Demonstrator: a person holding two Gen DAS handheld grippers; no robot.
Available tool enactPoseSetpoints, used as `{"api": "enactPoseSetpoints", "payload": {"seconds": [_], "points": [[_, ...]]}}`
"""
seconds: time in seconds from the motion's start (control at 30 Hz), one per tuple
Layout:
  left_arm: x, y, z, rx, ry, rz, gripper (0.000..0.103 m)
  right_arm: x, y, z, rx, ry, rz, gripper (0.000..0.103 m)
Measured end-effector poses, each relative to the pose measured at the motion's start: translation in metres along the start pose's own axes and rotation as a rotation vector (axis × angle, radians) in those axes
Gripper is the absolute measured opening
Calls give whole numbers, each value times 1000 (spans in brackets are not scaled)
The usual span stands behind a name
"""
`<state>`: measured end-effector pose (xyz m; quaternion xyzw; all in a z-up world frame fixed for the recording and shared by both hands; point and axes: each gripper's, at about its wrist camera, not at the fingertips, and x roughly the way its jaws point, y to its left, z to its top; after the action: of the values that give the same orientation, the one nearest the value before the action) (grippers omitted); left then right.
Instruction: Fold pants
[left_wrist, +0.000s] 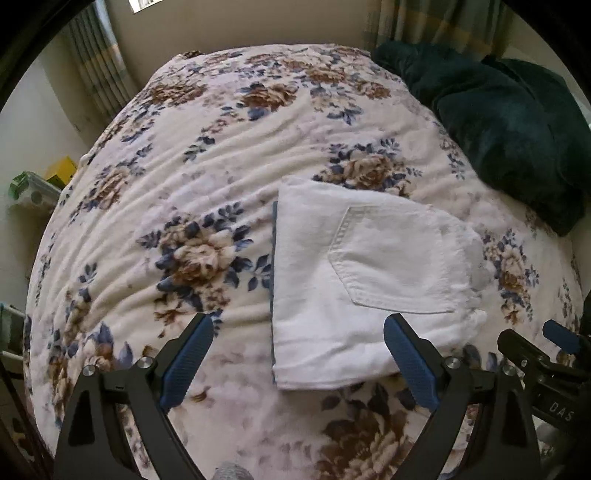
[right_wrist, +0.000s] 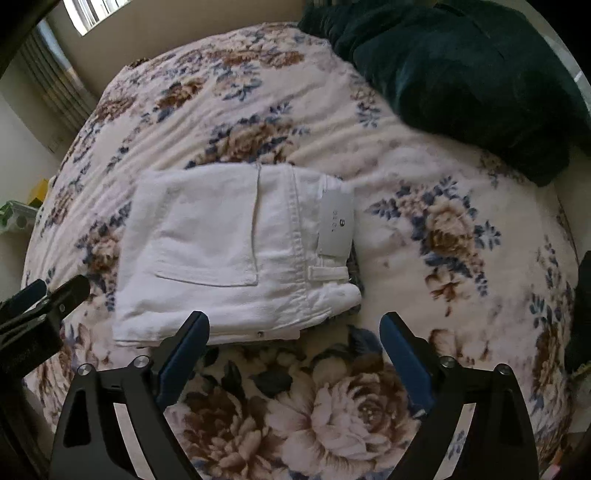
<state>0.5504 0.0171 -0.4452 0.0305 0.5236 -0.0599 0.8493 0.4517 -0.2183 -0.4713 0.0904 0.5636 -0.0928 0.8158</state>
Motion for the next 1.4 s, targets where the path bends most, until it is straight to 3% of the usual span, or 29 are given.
{"api": "enactPoseSetpoints", "payload": {"seconds": [0.5, 0.67, 1.1, 1.4], "points": [[-156, -11, -48, -10, -86, 30, 95, -161, -7, -42, 9, -93, 16, 96], [-222, -19, -77, -32, -133, 28, 95, -242, -15, -77, -33, -158, -11, 96], [-394, -40, -160, -65, -236, 40, 95, -439, -41, -178, -82, -268, 23, 96], [-499, -50, -207, -8, -346, 44, 95, -563, -35, -255, -141, -359, 14, 96]]}}
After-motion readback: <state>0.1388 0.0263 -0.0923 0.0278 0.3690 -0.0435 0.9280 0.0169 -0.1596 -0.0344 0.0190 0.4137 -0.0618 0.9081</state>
